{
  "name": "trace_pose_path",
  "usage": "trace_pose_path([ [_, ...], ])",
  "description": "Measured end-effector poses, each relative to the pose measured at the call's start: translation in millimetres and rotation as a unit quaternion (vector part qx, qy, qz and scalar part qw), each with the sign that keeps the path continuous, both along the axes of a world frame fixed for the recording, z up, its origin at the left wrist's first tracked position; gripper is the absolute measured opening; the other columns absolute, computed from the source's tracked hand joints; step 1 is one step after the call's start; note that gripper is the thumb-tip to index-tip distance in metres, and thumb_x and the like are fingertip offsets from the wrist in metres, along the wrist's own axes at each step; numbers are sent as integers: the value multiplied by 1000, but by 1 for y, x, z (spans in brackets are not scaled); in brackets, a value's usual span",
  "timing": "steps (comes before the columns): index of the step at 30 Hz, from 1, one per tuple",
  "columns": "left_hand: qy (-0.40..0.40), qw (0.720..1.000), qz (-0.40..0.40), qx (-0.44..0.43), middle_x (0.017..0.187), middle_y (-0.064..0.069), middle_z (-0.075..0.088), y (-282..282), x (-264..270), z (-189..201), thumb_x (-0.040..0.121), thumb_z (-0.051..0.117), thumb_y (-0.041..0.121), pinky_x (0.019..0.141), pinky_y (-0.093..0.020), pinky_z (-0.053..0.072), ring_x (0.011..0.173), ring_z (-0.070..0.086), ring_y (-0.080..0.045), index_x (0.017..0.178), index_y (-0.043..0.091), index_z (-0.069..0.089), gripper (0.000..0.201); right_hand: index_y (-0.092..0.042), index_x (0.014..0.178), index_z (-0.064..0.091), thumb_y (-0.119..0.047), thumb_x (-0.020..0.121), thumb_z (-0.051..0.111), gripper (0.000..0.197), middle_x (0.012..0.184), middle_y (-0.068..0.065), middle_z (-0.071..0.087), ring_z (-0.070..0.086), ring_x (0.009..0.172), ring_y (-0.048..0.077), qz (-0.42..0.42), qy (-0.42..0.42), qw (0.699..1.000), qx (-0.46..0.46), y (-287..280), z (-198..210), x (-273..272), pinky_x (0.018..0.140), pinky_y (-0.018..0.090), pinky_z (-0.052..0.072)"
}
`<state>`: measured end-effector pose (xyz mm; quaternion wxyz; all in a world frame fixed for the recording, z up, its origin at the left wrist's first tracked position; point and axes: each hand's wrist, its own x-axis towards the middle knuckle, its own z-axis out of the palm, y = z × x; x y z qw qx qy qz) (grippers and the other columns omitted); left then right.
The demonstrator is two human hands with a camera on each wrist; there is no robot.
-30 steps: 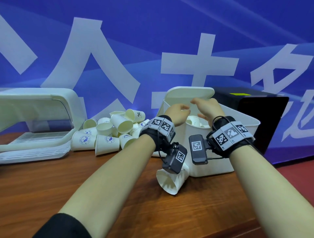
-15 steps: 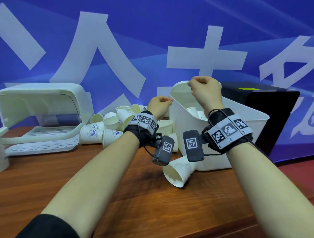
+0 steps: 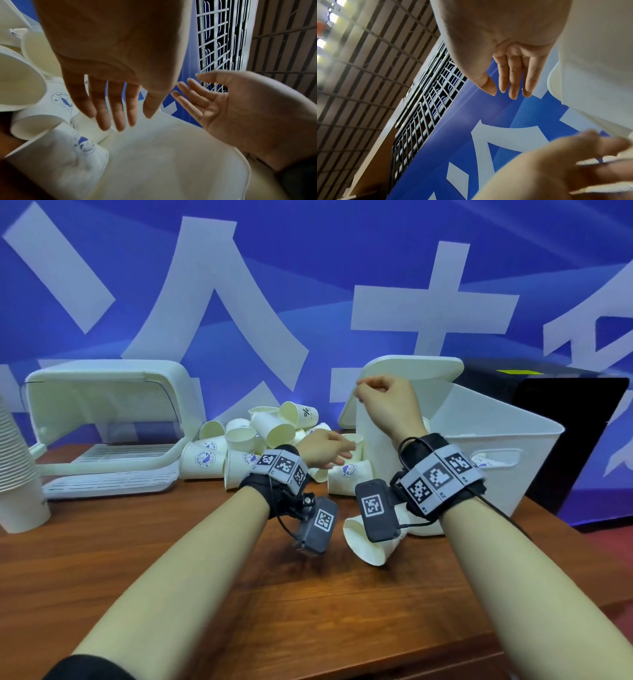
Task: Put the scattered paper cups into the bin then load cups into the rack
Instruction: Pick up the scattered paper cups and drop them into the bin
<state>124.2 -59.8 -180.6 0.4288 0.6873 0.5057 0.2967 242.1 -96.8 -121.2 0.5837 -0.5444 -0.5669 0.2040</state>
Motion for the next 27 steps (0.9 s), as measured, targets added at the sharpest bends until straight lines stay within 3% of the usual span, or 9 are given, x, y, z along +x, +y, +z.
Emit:
trace_pose_path([
  [2,23,999,-18,-14,96,0,65,-4,3,-9,94,56,32,62,-20,43,81,60,-13,97,16,61,17,-15,92,70,-14,85,58,13,79,-5,66,62,73,15,11,-3,1000,-10,-3,-3,-3,68,17,50],
  [5,51,998,-30,-23,91,3,64,-11,7,-20,94,56,34,65,-20,45,81,59,-13,98,15,59,19,-22,78,67,-14,84,59,13,84,-1,68,66,88,22,24,2,999,-34,-4,-11,-6,87,36,52],
  [10,132,989,-59,-36,81,-1,62,-24,13,-32,85,64,46,66,-20,45,74,55,-15,86,22,65,24,-23,79,64,-15,87,55,15,76,-7,64,61,81,16,23,-2,996,-92,-2,-32,-3,85,32,51],
  [13,184,977,-110,-23,92,-1,60,-28,15,-36,88,65,33,53,-9,46,68,54,-8,109,16,66,27,-21,73,65,-13,87,55,19,75,-4,61,56,81,15,28,-19,990,-136,5,-43,-2,82,34,49],
  [16,233,960,-153,-31,103,-3,55,-27,20,-44,93,58,8,50,-5,43,72,53,-6,125,8,58,32,-12,89,68,-12,89,55,13,81,-1,60,52,83,14,28,-49,984,-168,10,-50,-3,78,30,43],
  [18,240,957,-158,-31,102,-2,52,-26,20,-48,93,55,1,49,-3,41,68,49,0,112,17,56,24,-13,106,68,-10,91,54,21,98,4,64,52,88,15,23,-68,980,-185,13,-54,-3,82,28,43],
  [21,218,965,-127,-67,85,-2,55,-25,17,-46,95,55,13,58,-16,44,65,50,-8,86,17,56,10,-4,119,64,-6,92,51,31,121,12,64,57,100,23,16,-104,972,-211,16,-60,-5,93,31,44],
  [23,211,966,-114,-97,74,-3,54,-20,12,-46,90,60,26,62,-23,40,65,50,-16,76,13,56,20,1,126,59,-4,91,49,36,131,14,59,56,118,29,14,-125,965,-229,21,-67,-6,100,34,44],
  [27,216,965,-70,-132,57,-3,47,-13,-1,-47,76,69,40,55,-24,35,55,42,-19,66,13,49,35,-13,134,54,-7,90,51,45,139,6,54,52,126,23,22,-184,944,-273,31,-80,-10,108,33,39],
])
